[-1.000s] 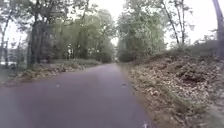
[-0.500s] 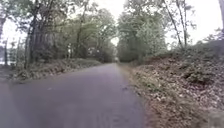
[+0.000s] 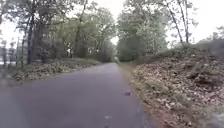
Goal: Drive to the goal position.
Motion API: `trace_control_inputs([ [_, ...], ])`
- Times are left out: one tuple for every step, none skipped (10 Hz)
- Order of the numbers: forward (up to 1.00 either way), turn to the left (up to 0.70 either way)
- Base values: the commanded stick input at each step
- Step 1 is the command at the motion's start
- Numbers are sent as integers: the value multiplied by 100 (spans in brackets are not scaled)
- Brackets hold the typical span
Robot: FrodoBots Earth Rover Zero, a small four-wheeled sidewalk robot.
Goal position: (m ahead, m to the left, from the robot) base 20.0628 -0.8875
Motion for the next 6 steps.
trace_control_inputs([
  [70, 0],
  [70, 1],
  [70, 7],
  [70, 14],
  [70, 14],
  [70, 0],
])
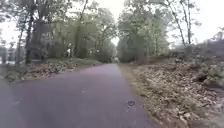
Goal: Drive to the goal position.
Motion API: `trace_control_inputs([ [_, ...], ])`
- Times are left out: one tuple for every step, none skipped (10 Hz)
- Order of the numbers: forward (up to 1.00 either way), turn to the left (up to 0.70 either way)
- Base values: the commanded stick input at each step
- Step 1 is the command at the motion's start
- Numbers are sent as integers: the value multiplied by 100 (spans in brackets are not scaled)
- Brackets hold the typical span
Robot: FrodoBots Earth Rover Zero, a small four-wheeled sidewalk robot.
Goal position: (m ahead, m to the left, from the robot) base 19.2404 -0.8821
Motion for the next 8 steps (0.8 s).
trace_control_inputs([
  [70, 0],
  [70, 0],
  [70, 0],
  [70, 0],
  [70, 0],
  [70, 0],
  [70, 0],
  [70, 0],
])
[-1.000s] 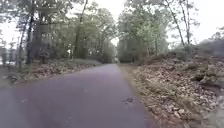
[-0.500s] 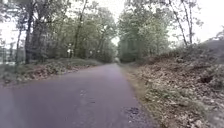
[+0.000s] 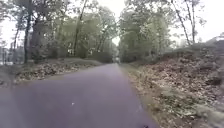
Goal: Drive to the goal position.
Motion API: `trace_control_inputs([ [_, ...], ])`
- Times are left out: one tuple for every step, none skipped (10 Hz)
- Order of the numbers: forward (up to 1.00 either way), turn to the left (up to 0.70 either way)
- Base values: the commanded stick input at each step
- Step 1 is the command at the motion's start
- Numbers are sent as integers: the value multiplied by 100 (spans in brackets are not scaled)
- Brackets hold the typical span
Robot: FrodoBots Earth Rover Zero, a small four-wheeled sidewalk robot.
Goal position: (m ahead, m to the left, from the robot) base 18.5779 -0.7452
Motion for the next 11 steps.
trace_control_inputs([
  [70, 0],
  [70, 0],
  [70, 0],
  [70, 0],
  [70, 0],
  [70, 0],
  [70, 0],
  [70, 0],
  [70, 0],
  [70, 0],
  [70, 0],
])
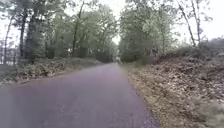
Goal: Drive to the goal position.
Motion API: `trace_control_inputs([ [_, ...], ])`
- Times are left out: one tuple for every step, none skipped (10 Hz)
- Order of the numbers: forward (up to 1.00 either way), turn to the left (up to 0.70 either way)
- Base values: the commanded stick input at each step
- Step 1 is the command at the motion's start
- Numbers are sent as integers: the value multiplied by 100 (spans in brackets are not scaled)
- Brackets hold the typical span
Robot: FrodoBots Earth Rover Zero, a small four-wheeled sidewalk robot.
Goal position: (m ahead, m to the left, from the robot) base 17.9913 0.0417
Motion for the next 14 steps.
trace_control_inputs([
  [70, 0],
  [70, 0],
  [70, 0],
  [70, 0],
  [70, 0],
  [70, 6],
  [70, 11],
  [70, 11],
  [70, 4],
  [70, 0],
  [70, 0],
  [70, 0],
  [70, 0],
  [70, 0],
])
